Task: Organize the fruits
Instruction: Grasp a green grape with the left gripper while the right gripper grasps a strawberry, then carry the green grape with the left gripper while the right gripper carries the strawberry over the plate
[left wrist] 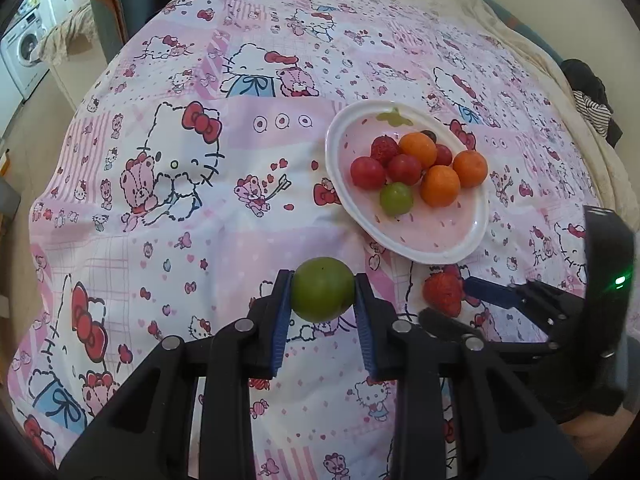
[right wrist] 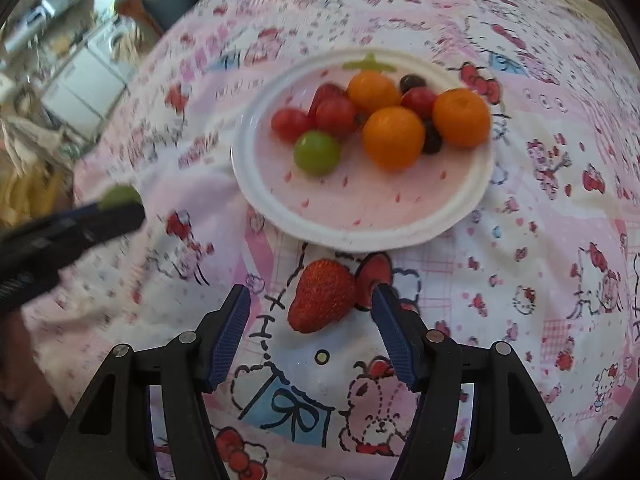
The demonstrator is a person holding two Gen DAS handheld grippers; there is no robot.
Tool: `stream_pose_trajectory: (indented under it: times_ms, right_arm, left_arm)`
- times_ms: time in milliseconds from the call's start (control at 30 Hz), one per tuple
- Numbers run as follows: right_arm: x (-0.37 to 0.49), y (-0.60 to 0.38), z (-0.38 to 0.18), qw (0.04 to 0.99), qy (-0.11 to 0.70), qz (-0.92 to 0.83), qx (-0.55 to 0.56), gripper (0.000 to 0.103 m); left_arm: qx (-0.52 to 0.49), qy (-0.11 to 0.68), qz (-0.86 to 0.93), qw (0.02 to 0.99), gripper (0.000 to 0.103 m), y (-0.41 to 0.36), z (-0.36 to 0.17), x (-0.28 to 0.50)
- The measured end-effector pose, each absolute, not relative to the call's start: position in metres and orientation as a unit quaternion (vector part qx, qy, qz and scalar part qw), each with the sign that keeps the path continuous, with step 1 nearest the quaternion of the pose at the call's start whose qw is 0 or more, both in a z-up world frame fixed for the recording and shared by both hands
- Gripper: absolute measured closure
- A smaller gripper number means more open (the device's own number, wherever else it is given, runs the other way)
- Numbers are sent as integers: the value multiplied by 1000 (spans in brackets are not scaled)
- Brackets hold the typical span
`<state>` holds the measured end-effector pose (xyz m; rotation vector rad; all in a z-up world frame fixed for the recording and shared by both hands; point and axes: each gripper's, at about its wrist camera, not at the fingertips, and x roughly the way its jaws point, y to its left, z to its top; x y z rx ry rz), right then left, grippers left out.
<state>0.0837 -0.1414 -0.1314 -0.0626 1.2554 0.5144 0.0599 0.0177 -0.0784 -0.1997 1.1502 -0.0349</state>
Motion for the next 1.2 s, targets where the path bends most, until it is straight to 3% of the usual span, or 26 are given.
stream_pose_trajectory:
  times_ms: [67,400,900,1200]
  right_arm:
    - [84,-136,-137,776,582,237,-53,45]
    - [93,-142,-149,775,587,224,-59,67]
    - [85,-186,-102,797,553,241,22,68]
    - [99,-251,-68,821,512,210,138,68]
  left_arm:
    - [-89,544,-17,834,77,18,-78,58]
    - [-61,532,-12,844,77,4,-79,60]
    - [-47,509,-5,860,77,-13,-70,62]
    - [-72,458,-15,886,77,-10,-34,67]
